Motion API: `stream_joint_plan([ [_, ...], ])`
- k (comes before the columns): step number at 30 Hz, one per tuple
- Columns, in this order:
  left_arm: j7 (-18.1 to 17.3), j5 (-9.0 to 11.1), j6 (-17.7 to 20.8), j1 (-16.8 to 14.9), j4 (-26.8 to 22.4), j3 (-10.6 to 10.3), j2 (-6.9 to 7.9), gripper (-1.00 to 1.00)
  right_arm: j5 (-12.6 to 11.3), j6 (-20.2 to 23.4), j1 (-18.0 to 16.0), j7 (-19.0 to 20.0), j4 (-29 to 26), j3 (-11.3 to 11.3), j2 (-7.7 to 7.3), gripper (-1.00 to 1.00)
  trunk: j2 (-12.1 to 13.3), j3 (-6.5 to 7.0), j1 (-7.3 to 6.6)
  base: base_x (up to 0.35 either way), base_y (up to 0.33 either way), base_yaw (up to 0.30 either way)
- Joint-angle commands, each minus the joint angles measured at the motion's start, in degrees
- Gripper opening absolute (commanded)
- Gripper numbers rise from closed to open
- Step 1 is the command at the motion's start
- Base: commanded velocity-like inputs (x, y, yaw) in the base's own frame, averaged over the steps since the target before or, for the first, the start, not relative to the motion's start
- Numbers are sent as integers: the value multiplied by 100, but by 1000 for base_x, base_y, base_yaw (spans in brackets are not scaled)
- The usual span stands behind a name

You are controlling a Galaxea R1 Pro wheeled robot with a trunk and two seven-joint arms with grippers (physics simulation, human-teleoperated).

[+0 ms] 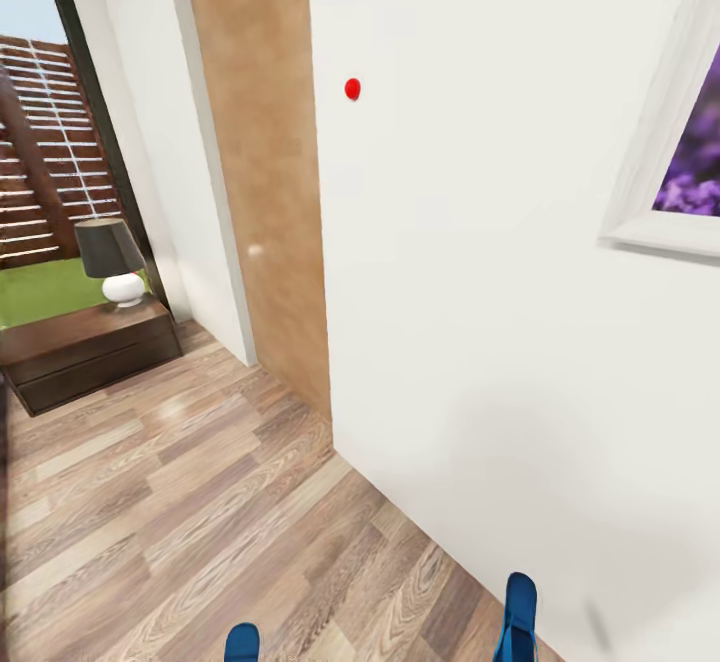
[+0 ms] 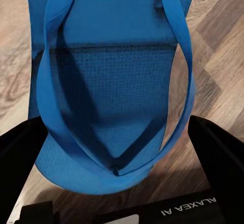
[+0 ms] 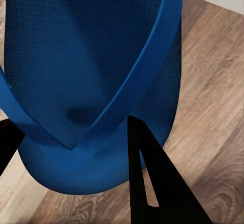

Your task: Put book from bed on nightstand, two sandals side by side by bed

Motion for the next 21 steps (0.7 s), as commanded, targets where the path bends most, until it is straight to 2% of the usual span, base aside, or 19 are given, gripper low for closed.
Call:
stream_joint_plan([
  [1, -17, 50, -21, -6, 9, -48, 1, -100, -23, -28, -9, 36, 25, -20, -1, -100, -3, -5, -1, 0, 0, 292],
  [13, -17, 50, -21, -5, 9, -48, 1, -100, -23, -28, -8, 36, 25, -19, -3, -100, -3, -5, -1, 20, 0, 286],
  [21, -19, 50, -21, -5, 9, -48, 1, -100, -23, -27, -9, 36, 25, -20, 0, -100, -3, -5, -1, 260, 0, 51],
])
